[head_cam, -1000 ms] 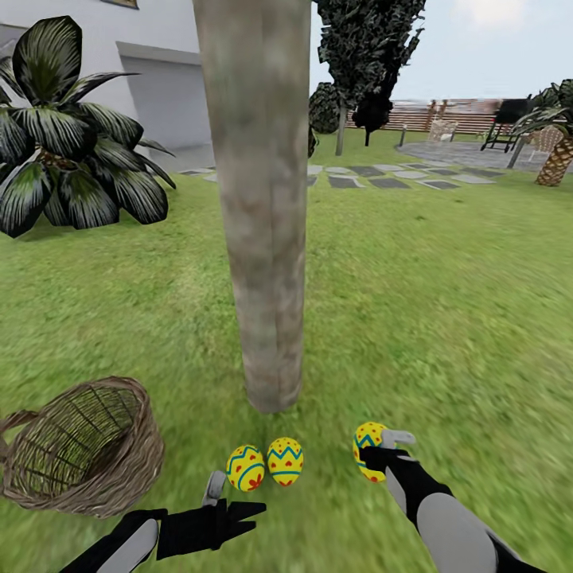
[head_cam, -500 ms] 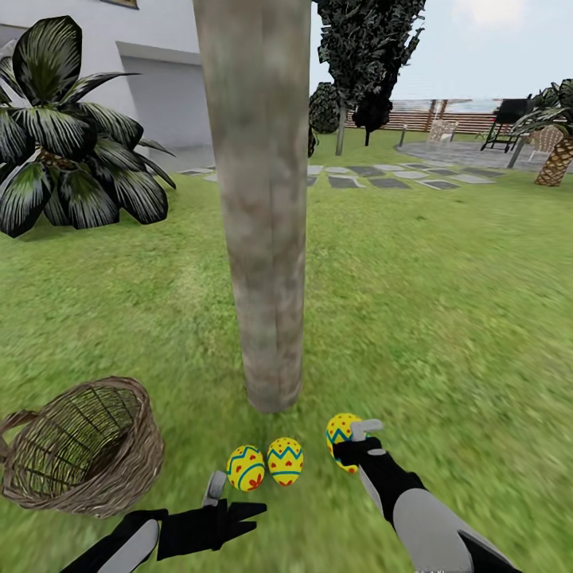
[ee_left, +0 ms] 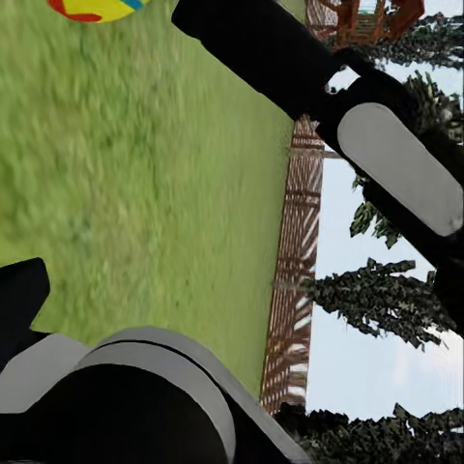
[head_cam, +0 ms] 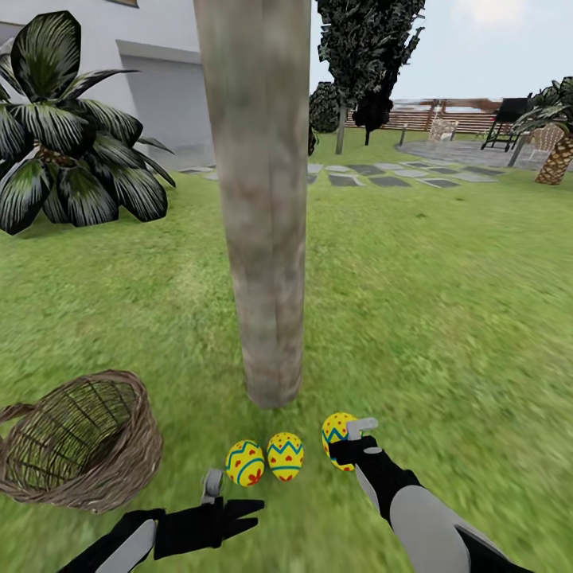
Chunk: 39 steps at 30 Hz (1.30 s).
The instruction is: Take the three Easter eggs out of the wicker basket on the lawn in the garden, then place them on the lawn next to a single tree (choose any tree) so that all three eggs are next to the same tree and none are left in the basket.
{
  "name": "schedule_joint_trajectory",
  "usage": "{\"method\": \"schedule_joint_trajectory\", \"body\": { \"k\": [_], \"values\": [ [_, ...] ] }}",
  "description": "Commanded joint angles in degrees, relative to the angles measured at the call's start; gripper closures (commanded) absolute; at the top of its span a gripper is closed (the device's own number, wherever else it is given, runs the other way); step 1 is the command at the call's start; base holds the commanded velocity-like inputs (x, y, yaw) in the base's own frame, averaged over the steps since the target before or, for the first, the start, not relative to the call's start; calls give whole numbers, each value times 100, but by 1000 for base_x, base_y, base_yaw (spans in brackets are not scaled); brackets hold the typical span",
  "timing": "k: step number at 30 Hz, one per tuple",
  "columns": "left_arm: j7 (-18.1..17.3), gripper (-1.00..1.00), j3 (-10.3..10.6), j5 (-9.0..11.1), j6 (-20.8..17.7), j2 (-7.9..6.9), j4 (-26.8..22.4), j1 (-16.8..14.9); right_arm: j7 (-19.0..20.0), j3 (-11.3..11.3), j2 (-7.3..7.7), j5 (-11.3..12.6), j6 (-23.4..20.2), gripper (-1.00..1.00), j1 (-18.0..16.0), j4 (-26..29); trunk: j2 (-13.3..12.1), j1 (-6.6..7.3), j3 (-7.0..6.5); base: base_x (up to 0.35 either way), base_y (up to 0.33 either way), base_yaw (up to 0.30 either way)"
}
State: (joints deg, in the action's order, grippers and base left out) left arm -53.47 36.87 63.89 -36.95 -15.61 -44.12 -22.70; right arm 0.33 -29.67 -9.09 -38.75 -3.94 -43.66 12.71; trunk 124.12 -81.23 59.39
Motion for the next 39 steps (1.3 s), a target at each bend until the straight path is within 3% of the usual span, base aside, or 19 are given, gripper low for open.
{"method": "schedule_joint_trajectory", "body": {
  "k": [1, 5, 9, 14, 20, 22, 27, 34, 39],
  "values": [
    [-97, -100, 23, 58, -42, -84, -6, -6, 3, -24, -5, -34, -28, 100, -2, 14, 44, -22, 23, 0, 0, 0],
    [-272, -100, 22, 63, -110, -343, -49, -6, 3, -21, -5, -36, -28, 100, -2, 27, 204, -110, 95, 0, 0, 0],
    [-428, -100, 29, 37, -300, -393, -62, -6, 3, -21, -5, -36, -7, 100, -2, 40, 364, -197, 167, 0, 0, 0],
    [-879, -100, 74, 22, -474, -614, -176, -7, 11, -21, -5, -36, -2, 100, -7, 54, 565, -307, 256, 0, 0, 0],
    [-937, -100, 112, 19, -499, -629, -272, -6, 11, 21, -5, -40, -2, 100, -77, 67, 806, -439, 364, 0, 0, 0],
    [-937, -100, 114, 14, -711, -630, -340, -6, 6, 49, -1, -37, -2, 100, -124, 71, 886, -483, 400, 0, 0, 0],
    [-937, -100, 110, 10, -828, -628, -360, -6, -9, 56, 4, -35, -44, 100, -410, 21, 1086, -593, 490, 0, 0, 0],
    [-937, -100, 111, 10, -831, -628, -362, -6, -613, 55, -5, -36, -100, 100, -851, -444, 1367, -746, 615, 0, 0, 0],
    [-937, -100, 112, 10, -831, -624, -360, -6, -687, 53, -9, -36, -170, 100, -1016, -628, 1568, -856, 705, 0, 0, 0]
  ]
}}
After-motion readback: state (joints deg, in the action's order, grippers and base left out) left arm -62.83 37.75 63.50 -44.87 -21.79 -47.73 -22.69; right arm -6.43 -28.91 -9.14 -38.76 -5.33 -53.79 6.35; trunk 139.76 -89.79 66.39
